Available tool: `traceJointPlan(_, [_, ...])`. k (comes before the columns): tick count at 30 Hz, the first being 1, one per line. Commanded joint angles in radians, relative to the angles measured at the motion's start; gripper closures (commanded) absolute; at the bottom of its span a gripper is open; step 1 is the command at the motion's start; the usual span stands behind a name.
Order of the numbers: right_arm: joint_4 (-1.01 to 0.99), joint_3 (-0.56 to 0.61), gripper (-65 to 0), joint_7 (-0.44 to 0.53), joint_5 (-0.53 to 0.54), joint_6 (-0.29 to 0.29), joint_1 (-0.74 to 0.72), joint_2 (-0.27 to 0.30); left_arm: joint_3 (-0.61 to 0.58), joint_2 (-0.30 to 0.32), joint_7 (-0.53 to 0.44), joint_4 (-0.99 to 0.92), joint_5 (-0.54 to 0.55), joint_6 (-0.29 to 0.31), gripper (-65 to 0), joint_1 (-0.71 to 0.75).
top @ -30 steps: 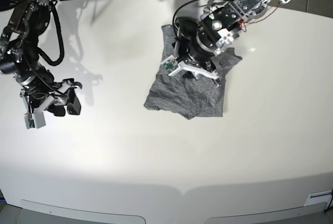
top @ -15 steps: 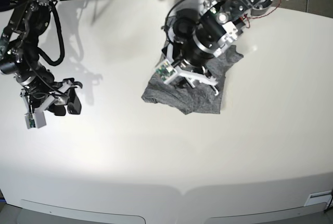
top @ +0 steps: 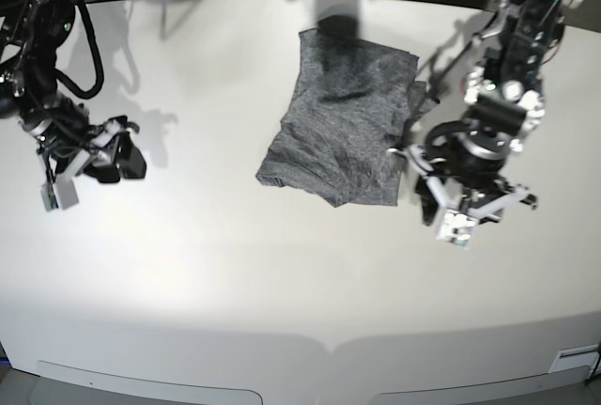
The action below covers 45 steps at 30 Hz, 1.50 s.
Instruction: Fold the T-shirt properly
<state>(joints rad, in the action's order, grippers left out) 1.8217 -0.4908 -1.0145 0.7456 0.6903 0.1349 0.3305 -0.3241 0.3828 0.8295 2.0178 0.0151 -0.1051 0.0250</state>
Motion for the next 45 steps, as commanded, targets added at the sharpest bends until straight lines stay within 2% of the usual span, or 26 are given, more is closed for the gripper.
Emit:
traceJointPlan(1, [0.021, -0.006, -28.5, 0.005, 0.037, 0.008, 0.011, 0.022, 0.031, 0.021, -0.013, 0.044, 0.006, 0.000, -22.5, 0.013])
traceJointPlan(6, [0.075, -0.008, -28.5, -0.060, 0.104, 0.008, 0.143, 0.032, 0.164, 0.093, -0.005, 0.148, 0.016, 0.004, -22.5, 0.195])
traceJointPlan(10, [0.204, -0.016, -28.5, -0.122, 0.104, 0.008, 0.283, 0.032, 0.257, 0.163, 0.016, 0.229, 0.016, 0.005, -22.5, 0.355])
traceJointPlan(16, [0.391, -0.107, -28.5, -0.162, 0.109, 0.008, 0.518, 0.032, 0.354, 0.238, 0.015, 0.336, 0.016, 0.004, -22.5, 0.600])
traceJointPlan(19, [0.443, -0.173, -28.5, -0.209, 0.194, 0.008, 0.643, 0.032, 0.382, 0.241, 0.022, 0.338, 0.016, 0.003, -22.5, 0.714])
traceJointPlan(21, [0.455, -0.210, -28.5, -0.255, 0.268, 0.008, 0.723, 0.026, 0.383, 0.232, 0.042, 0.338, 0.016, -0.023, -22.5, 0.792])
traceJointPlan(24, [0.455, -0.229, -28.5, -0.265, 0.337, 0.008, 0.829, -0.012, 0.383, 0.180, 0.040, 0.338, 0.011, -0.025, -22.5, 0.912])
traceJointPlan(27, [0.451, -0.229, -28.5, -0.251, 0.316, 0.008, 0.887, -0.078, 0.383, 0.111, 0.024, 0.338, 0.011, -0.018, -22.5, 1.015])
traceJointPlan(30, [0.399, -0.227, -28.5, -0.210, 0.246, 0.008, 0.899, -0.137, 0.383, 0.036, -0.031, 0.323, 0.013, 0.036, -22.5, 1.089])
traceJointPlan(34, [0.211, -0.160, -28.5, -0.083, 0.100, 0.008, 0.893, -0.133, 0.382, -0.050, -0.163, 0.077, 0.013, 0.087, -22.5, 1.061])
traceJointPlan(36, [0.085, -0.075, -28.5, -0.058, -0.019, 0.008, 0.877, -0.085, 0.381, -0.083, -0.201, -0.107, 0.013, 0.101, -22.5, 0.995])
traceJointPlan(39, [-0.128, 0.089, -28.5, 0.002, -0.145, 0.008, 0.849, 0.021, 0.381, -0.108, -0.239, -0.419, 0.020, 0.131, -22.5, 0.867])
traceJointPlan(42, [-0.352, 0.270, -28.5, 0.189, -0.248, 0.000, 0.798, 0.119, 0.381, -0.109, -0.362, -0.732, 0.068, 0.216, -22.5, 0.739])
traceJointPlan(45, [-0.595, 0.433, -28.5, 0.435, -0.325, -0.024, 0.700, 0.166, 0.381, -0.116, -0.527, -1.009, 0.108, 0.327, -22.5, 0.607])
